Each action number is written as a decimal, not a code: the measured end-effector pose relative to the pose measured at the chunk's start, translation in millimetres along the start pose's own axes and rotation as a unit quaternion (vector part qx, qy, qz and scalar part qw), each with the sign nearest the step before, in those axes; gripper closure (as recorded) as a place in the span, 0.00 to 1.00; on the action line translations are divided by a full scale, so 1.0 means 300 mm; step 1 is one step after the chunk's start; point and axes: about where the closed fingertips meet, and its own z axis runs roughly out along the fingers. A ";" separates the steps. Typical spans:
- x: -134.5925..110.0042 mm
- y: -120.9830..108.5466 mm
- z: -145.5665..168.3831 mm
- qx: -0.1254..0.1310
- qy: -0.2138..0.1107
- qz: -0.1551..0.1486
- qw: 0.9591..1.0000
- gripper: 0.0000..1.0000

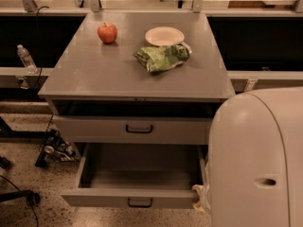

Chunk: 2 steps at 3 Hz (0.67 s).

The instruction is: Open middle drawer

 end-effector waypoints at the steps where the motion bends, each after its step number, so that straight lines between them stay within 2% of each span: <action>1: 0.026 0.053 -0.014 -0.002 -0.002 0.021 1.000 1.00; 2: 0.024 0.051 -0.021 -0.002 -0.002 0.021 1.000 1.00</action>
Offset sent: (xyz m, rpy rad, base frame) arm -0.0880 -0.0152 -0.0143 0.0434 0.0387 -0.1916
